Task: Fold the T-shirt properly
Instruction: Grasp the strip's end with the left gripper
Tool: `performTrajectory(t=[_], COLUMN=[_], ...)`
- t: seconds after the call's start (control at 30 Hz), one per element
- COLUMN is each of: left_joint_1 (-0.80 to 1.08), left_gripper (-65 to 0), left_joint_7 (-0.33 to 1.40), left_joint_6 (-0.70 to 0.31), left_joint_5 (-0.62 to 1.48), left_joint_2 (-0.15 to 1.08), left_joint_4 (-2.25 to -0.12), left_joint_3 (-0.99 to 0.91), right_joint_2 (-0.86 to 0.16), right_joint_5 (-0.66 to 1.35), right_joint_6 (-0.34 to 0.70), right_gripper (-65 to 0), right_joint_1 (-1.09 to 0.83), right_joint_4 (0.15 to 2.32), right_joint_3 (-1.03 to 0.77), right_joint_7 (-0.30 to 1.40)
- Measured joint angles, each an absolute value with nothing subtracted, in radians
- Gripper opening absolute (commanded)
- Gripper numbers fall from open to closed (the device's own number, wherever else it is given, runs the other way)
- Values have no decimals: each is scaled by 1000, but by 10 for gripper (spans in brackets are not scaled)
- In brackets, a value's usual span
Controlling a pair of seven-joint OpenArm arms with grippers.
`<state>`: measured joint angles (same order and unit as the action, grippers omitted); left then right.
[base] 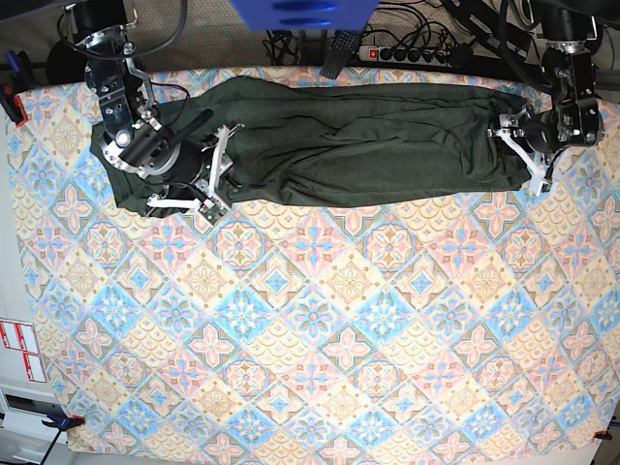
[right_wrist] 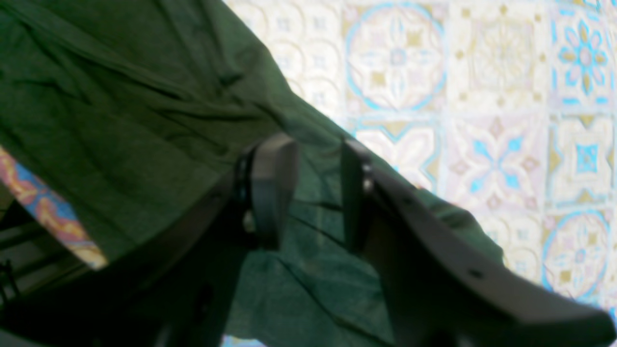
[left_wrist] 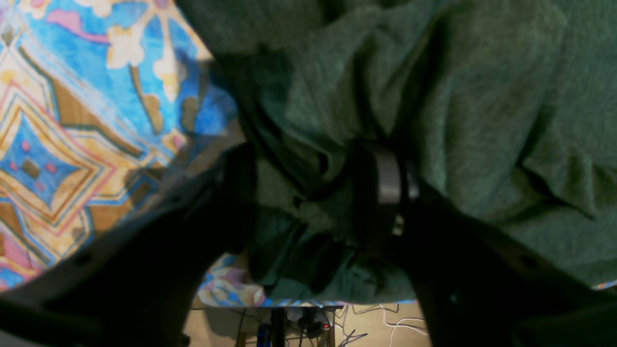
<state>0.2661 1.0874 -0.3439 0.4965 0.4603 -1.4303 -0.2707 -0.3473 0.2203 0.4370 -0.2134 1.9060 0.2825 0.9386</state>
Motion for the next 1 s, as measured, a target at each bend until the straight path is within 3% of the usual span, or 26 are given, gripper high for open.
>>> performTrajectory(t=[0.17, 0.4, 0.7, 1.0], left_joint_1=[266, 265, 263, 262], left_gripper=[-361, -650, -650, -650], left_joint_7=[1084, 1084, 1084, 1093], left_joint_6=[-391, -473, -477, -484], left_joint_5=[477, 498, 506, 509], left_joint_2=[445, 430, 429, 421], left_joint_4=[-1433, -1432, -1435, -1434], left_joint_3=[-274, -272, -281, -517], right_joint_2=[-348, -348, -349, -349], right_joint_5=[221, 221, 220, 221], right_joint_6=[437, 437, 437, 437], right_gripper=[-458, -458, -458, -458], right_joint_1=[-212, -213, -213, -212], right_joint_4=[1917, 1918, 1918, 1918], right_joint_3=[282, 282, 282, 282], right_joint_7=[942, 940, 944, 942])
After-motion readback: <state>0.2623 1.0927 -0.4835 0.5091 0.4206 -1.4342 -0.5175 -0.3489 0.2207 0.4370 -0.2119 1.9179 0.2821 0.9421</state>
